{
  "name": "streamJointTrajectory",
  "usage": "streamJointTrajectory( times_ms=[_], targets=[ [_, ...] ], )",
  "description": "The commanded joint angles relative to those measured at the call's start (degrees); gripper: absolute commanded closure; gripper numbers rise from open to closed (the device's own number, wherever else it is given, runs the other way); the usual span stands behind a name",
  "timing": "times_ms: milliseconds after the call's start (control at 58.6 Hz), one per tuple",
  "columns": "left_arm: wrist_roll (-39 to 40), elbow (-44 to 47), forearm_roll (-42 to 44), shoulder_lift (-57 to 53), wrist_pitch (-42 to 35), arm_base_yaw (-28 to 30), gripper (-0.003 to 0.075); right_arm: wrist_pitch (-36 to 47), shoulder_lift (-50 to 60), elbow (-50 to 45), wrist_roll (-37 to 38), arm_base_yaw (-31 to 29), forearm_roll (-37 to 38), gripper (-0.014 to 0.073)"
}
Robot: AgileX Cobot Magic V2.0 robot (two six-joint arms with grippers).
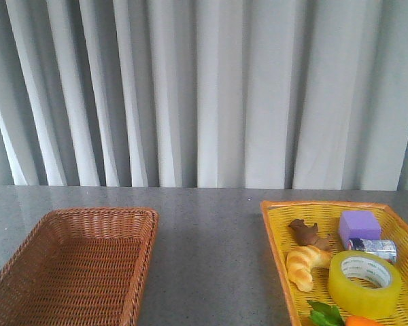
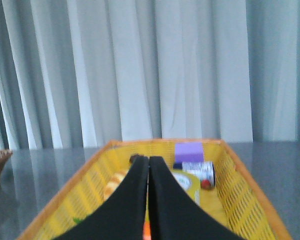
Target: Transfer tape with both arms
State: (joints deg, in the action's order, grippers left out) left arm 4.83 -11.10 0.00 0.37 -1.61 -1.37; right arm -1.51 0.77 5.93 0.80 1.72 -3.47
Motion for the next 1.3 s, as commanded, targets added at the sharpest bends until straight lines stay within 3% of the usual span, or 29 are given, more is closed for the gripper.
streamJointTrajectory(
  times_ms=[0, 256, 478, 837, 1144, 1281],
  targets=[
    [0.39, -7.69, 0.0, 4.55, -0.92, 0.02, 0.0726, 3.47, -2.52, 6.91, -0.06, -0.16, 0.05, 0.0598],
    [-4.83, -24.92, 0.0, 21.37, 11.58, 0.02, 0.0726, -5.8, -16.24, 23.68, -0.06, -0.16, -0.01, 0.0598],
    [-5.81, -31.69, -0.35, 32.58, 17.49, 0.02, 0.0726, -15.8, -31.17, 33.73, -0.06, -0.16, 0.39, 0.0598],
    [-5.39, -31.83, -7.4, 41.14, 24.51, 0.02, 0.0726, -24.51, -46.54, 34.06, -1.55, -0.16, 0.38, 0.0598],
    [-5.44, -31.83, -7.78, 43.61, 24.93, 0.02, 0.0722, -26.48, -49.53, 34.06, -1.55, -0.16, 0.03, 0.0594],
    [-5.49, -31.83, -7.62, 44.75, 25.04, 0.02, 0.0647, -27.13, -49.66, 34.06, -1.6, -0.16, 2.0, 0.0526]
  ],
)
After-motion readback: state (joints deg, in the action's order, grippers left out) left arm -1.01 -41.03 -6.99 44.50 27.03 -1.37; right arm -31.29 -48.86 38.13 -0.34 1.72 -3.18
